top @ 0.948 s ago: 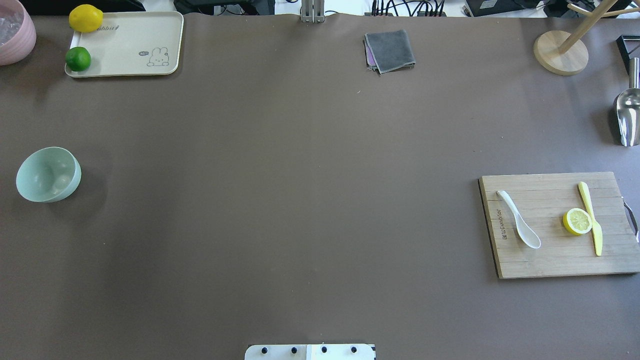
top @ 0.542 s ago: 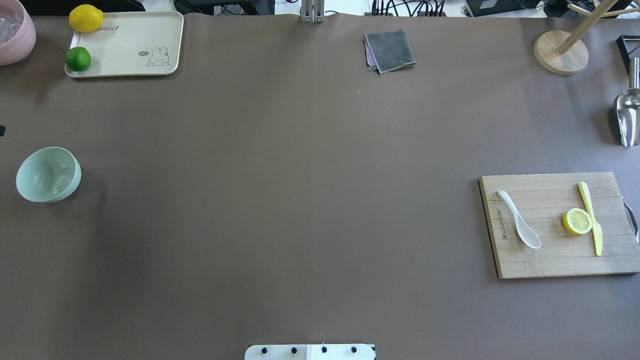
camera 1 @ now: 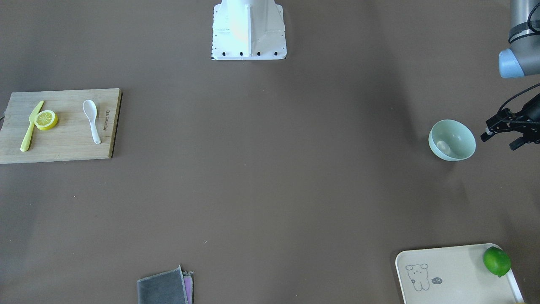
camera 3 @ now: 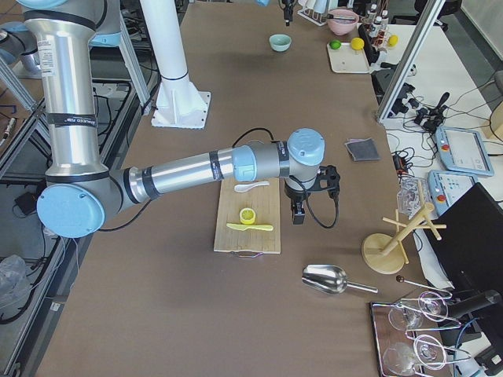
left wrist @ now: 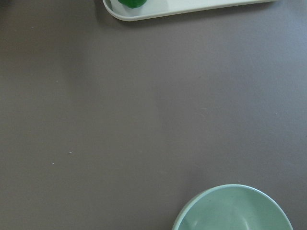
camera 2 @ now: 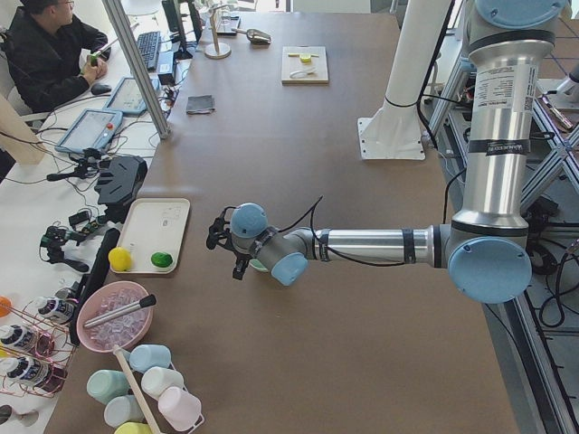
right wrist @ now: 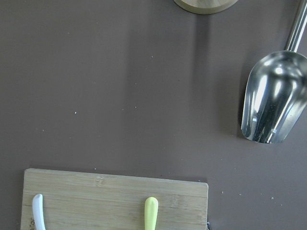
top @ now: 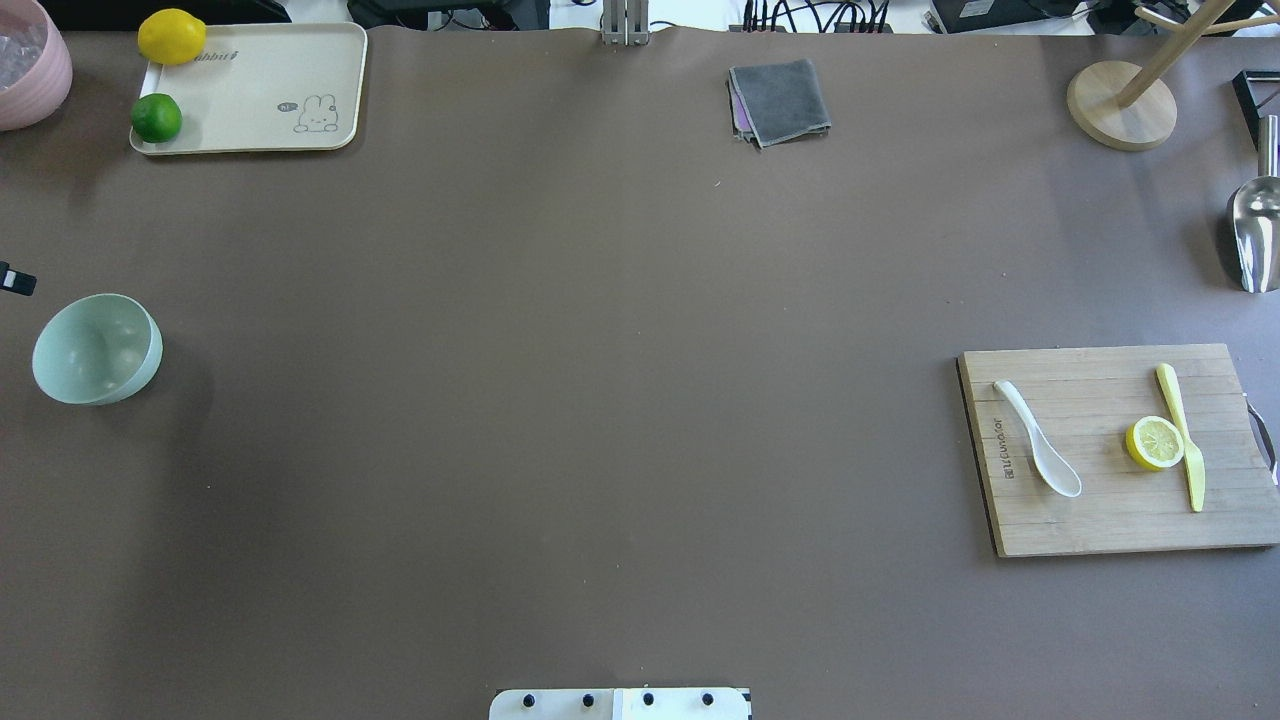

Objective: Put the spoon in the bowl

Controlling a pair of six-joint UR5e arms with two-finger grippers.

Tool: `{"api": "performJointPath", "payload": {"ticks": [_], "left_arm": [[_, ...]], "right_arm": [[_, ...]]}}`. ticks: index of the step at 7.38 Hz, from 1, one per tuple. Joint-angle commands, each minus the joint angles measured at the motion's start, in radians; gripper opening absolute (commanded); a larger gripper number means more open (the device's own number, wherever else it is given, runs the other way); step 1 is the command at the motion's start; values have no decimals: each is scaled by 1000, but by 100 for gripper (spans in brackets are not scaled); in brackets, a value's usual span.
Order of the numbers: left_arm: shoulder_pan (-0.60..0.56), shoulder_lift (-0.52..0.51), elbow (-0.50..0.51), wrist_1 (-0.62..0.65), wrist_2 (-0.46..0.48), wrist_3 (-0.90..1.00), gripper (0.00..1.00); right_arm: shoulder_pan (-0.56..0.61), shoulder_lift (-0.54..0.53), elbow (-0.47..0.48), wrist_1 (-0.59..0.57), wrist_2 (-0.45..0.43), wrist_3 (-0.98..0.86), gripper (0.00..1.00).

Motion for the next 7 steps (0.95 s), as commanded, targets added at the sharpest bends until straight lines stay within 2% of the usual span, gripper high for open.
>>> {"api": "performJointPath", "payload": {"ticks": [1, 6, 7], "left_arm": [[61, -1, 33, -2, 0, -2, 98], [110, -1, 74, -1, 0, 0, 98], [118, -1, 83, -2, 0, 1, 88]], "right_arm": [[-13, -16, -7, 8, -27, -2, 100], [-161, -15, 0, 8, -4, 17, 100], [-189, -7, 1, 10, -4, 32, 100]]}}
